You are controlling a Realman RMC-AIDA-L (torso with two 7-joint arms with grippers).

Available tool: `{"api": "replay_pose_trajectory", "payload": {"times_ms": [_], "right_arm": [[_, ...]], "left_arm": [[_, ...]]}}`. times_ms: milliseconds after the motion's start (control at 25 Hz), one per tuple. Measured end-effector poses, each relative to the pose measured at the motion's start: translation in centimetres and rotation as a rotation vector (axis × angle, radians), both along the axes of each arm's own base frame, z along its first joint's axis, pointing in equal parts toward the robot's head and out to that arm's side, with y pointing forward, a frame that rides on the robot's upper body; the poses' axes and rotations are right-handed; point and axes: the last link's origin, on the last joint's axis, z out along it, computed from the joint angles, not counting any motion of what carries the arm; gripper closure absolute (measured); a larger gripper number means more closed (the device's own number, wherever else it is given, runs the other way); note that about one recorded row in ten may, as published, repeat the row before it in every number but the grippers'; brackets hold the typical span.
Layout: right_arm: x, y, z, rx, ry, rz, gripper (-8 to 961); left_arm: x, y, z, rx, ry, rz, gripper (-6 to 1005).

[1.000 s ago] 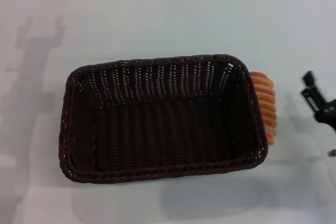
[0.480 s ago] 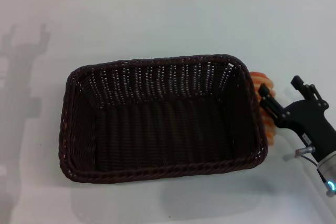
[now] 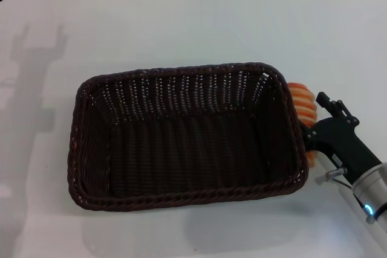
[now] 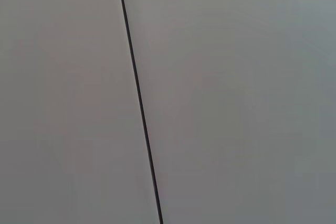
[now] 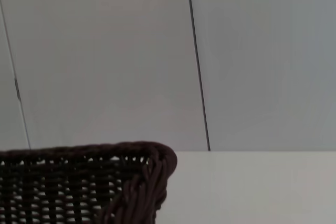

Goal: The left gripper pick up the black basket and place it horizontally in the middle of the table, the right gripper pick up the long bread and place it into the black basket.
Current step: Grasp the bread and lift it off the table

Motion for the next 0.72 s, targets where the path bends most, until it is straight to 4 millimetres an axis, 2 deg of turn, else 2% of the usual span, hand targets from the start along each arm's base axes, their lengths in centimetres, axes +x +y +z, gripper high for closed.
{"api": "replay_pose_trajectory", "payload": {"times_ms": [440, 720], "right_arm": [[0.2, 0.0, -0.6, -0.036, -0.005, -0.036, 160], [1.0, -1.2, 1.2, 0.083, 0.049, -0.055, 226]], "left_arm": [[-0.2, 0.0, 0.1, 0.001, -0.004, 0.005, 219], [-0.1, 0.0, 0.0, -0.001, 0.000, 0.003, 219]]}}
